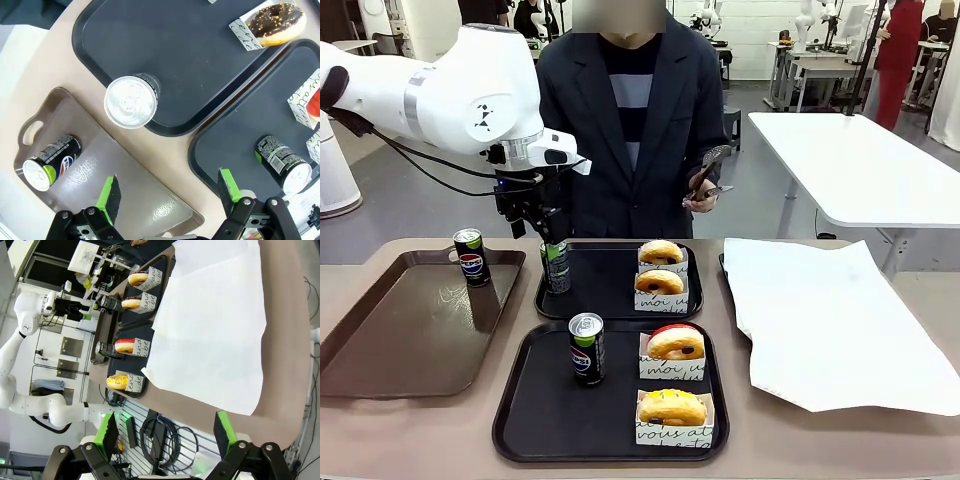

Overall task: Set up donuts and drinks on trays.
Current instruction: Pick up one Pepsi coke from the Handle tray and place it on the Flat Tray without a Pepsi coke.

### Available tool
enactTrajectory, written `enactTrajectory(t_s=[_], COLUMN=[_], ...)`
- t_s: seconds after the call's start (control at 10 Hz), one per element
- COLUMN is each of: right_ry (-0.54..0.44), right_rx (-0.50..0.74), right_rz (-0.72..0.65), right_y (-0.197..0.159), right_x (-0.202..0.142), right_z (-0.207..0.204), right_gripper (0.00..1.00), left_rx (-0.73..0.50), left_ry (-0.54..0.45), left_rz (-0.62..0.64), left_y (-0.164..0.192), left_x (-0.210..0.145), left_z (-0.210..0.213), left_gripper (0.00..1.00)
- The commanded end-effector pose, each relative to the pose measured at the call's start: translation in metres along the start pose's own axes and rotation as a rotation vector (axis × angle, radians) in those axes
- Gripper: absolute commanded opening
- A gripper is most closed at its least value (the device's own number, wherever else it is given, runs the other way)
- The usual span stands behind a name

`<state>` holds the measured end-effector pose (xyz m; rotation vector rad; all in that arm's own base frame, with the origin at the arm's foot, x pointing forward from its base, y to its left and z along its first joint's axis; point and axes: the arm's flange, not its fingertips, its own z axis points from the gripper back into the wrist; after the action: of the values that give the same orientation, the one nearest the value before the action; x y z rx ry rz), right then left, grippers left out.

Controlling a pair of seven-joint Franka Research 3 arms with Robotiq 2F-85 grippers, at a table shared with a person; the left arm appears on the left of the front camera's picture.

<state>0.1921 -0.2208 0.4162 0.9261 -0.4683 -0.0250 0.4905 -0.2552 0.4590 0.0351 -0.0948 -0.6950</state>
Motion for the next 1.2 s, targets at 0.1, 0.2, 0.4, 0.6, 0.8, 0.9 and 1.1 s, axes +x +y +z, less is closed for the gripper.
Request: enactTrajectory(t_s=[0.1, 0.2, 0.4, 0.6, 0.8, 0.9, 1.1], right_ry=[-0.025, -0.025, -0.025, -0.025, -0.025, -0.025, -0.025], right_rx=[0.023, 0.023, 0.023, 0.023, 0.023, 0.023, 0.023], right_rz=[0.014, 0.014, 0.014, 0.014, 0.014, 0.014, 0.014], right_y=[-0.001, -0.001, -0.001, -0.001, -0.001, -0.001, -0.001], right_x=[0.002, 0.002, 0.002, 0.002, 0.002, 0.002, 0.002], right_z=[-0.001, -0.001, -0.001, -0.001, -0.001, -0.001, -0.001], right_gripper=[1.0, 1.0, 1.0, 1.0, 1.0, 1.0, 1.0], left_rx=[0.015, 0.0, -0.059, -0.078, -0.207, -0.292, -0.499], left_ry=[0.004, 0.0, -0.015, -0.044, -0.074, -0.091, -0.324], left_rz=[-0.01, 0.0, 0.091, 0.181, 0.206, 0.191, 0.258], left_y=[0.0, 0.0, 0.041, 0.049, 0.071, 0.089, 0.124], left_x=[0.001, 0.0, -0.044, -0.113, -0.166, -0.178, -0.208], left_z=[0.003, 0.0, 0.026, 0.037, 0.035, 0.032, 0.031], left_gripper=[1.0, 1.0, 1.0, 1.0, 1.0, 1.0, 1.0])
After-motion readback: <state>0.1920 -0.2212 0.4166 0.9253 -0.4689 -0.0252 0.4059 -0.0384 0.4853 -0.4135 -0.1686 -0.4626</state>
